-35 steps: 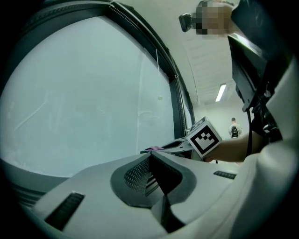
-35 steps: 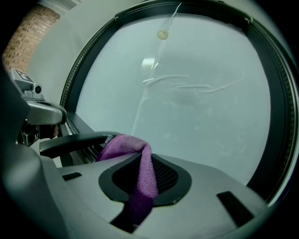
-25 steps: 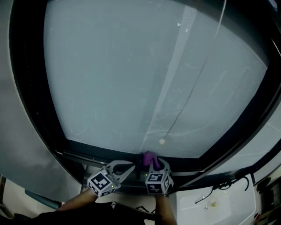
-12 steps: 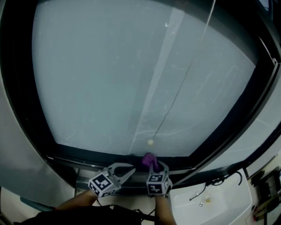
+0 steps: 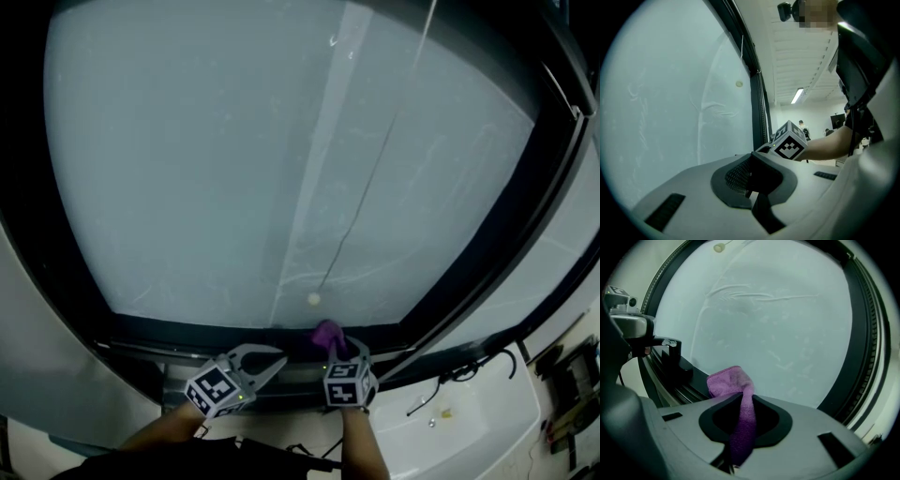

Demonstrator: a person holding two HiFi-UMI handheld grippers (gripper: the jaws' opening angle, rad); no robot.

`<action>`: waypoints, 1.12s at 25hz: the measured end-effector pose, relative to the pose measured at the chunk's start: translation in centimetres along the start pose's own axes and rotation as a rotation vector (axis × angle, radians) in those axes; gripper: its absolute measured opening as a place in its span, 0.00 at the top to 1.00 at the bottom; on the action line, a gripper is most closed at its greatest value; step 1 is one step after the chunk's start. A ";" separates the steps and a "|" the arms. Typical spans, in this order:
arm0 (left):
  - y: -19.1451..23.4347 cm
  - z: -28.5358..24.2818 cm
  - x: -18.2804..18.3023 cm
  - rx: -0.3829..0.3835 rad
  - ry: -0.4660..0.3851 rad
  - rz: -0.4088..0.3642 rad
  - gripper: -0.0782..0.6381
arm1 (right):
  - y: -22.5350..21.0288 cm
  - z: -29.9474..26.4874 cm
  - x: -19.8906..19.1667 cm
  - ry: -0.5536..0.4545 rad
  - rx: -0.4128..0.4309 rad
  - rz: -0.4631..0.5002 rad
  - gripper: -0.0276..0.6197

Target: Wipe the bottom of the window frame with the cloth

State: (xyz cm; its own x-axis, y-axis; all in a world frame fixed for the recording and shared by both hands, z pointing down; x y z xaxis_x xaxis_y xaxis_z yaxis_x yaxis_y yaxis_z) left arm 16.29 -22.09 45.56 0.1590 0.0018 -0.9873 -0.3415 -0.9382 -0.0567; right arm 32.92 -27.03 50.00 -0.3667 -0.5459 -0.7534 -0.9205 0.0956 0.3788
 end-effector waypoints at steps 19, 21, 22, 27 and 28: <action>0.0 0.1 0.0 -0.061 0.016 0.019 0.89 | -4.5 -0.9 -1.7 0.052 -0.083 -0.006 0.85; -0.1 0.1 -0.2 -0.069 0.018 0.018 0.89 | -5.1 -0.9 -1.9 0.058 -0.096 -0.005 0.85; -0.2 0.1 -0.1 -0.072 0.019 0.025 0.89 | -5.4 -1.0 -2.0 0.060 -0.102 -0.005 0.85; -0.2 0.3 0.2 -0.067 0.013 0.045 0.89 | -7.0 -1.3 -2.8 0.049 -0.141 -0.014 0.85; -0.1 0.3 0.2 -0.062 0.013 0.048 0.89 | -7.3 -1.3 -3.1 0.047 -0.150 -0.018 0.85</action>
State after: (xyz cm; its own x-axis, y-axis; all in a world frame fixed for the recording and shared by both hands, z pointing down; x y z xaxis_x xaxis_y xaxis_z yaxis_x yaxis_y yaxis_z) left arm 16.06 -21.85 45.31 0.1559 -0.0479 -0.9866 -0.2915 -0.9566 0.0004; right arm 40.94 -27.16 50.27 -0.3407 -0.5847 -0.7363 -0.8952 -0.0377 0.4441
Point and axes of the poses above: the fingertips, and each gripper's own axes: z backward along the fingers, y to its left, x out of its top, the point moved 3 cm from there along z, backward along the fingers, and after that the axes turned 8 degrees about y, right-handed, at the moved point
